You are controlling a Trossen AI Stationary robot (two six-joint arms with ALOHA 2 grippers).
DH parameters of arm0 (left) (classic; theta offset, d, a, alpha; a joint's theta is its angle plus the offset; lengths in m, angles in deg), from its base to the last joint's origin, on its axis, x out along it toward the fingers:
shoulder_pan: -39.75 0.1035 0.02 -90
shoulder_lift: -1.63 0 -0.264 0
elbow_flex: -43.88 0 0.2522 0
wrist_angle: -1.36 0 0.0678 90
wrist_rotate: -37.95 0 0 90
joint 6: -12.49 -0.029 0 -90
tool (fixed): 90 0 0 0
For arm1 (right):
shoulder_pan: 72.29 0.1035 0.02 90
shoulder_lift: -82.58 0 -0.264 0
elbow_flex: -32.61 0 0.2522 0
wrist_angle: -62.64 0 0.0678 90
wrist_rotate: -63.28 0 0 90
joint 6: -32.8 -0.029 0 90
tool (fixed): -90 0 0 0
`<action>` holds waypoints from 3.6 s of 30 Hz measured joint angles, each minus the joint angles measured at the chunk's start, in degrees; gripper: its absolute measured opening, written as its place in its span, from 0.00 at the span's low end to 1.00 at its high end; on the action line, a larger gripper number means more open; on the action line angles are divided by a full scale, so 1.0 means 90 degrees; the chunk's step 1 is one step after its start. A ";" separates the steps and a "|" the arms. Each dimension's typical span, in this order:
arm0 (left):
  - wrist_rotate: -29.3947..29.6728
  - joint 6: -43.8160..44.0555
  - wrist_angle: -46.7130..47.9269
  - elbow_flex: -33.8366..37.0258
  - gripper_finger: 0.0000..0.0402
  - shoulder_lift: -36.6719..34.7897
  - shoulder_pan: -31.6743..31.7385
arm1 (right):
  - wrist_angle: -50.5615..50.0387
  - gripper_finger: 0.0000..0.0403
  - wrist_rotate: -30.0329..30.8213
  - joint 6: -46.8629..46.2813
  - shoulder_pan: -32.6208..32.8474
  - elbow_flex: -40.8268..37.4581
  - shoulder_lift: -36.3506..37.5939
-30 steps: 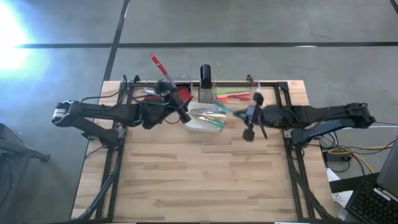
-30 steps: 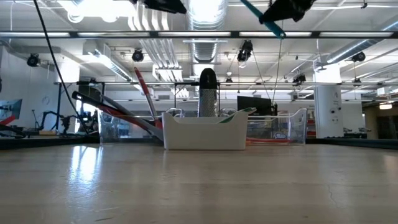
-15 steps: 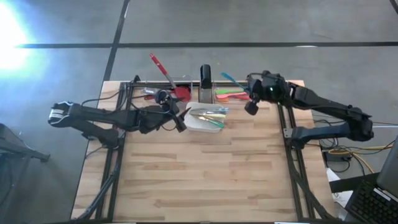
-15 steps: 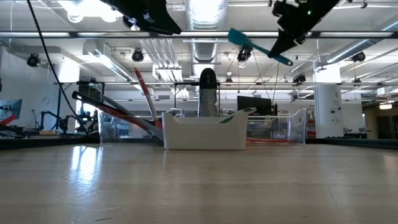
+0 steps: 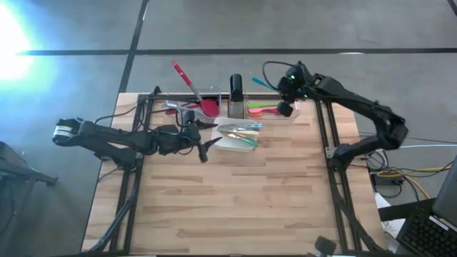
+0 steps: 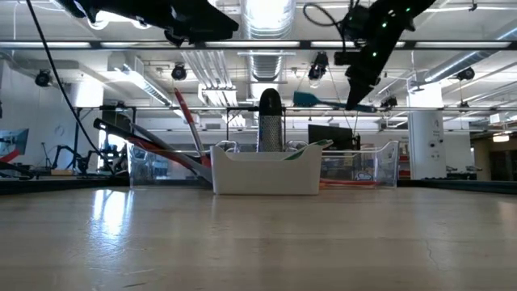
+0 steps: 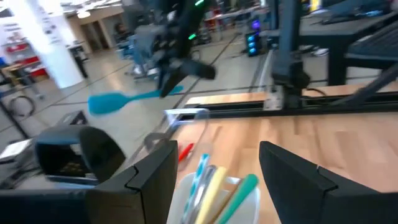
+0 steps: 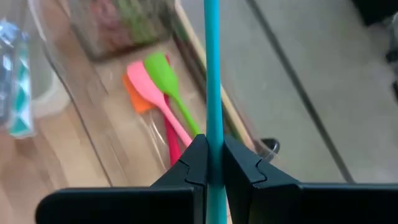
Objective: Pick & Place Kitchen Items
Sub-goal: Put the blue spatula into the right transparent bin, then return to Home Position
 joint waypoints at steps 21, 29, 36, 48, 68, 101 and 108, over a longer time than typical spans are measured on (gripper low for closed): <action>-0.1971 -0.0032 -0.0358 0.0493 0.57 -0.0700 -0.0005 | -0.0141 0.04 -0.0444 0.0401 -0.0620 0.0188 -0.2126; -0.1949 -0.0041 -0.0354 0.0493 0.57 -0.0643 0.0002 | -0.0025 0.04 -0.0453 0.0460 -0.0680 0.0188 -0.2588; -0.1944 -0.0039 -0.0316 0.0493 0.57 -0.0641 0.0002 | 0.0164 0.04 -0.0491 0.0458 -0.0772 0.0188 -0.2931; -0.1937 -0.0027 -0.0289 0.0493 0.57 -0.0639 0.0002 | 0.0301 0.04 -0.0650 0.0422 -0.0887 0.0185 -0.3254; -0.1937 -0.0027 -0.0292 0.0493 0.57 -0.0638 0.0002 | 0.0385 0.30 -0.0784 0.0071 -0.0965 0.0191 -0.3247; -0.1937 -0.0027 -0.0291 0.0491 0.57 -0.0636 0.0002 | 0.1640 0.29 -0.4379 -0.2728 0.0154 0.0185 0.1936; -0.1939 -0.0029 -0.0291 0.0491 0.57 -0.0636 0.0002 | 0.1583 0.27 -0.4265 -0.2731 0.0415 -0.0195 0.3183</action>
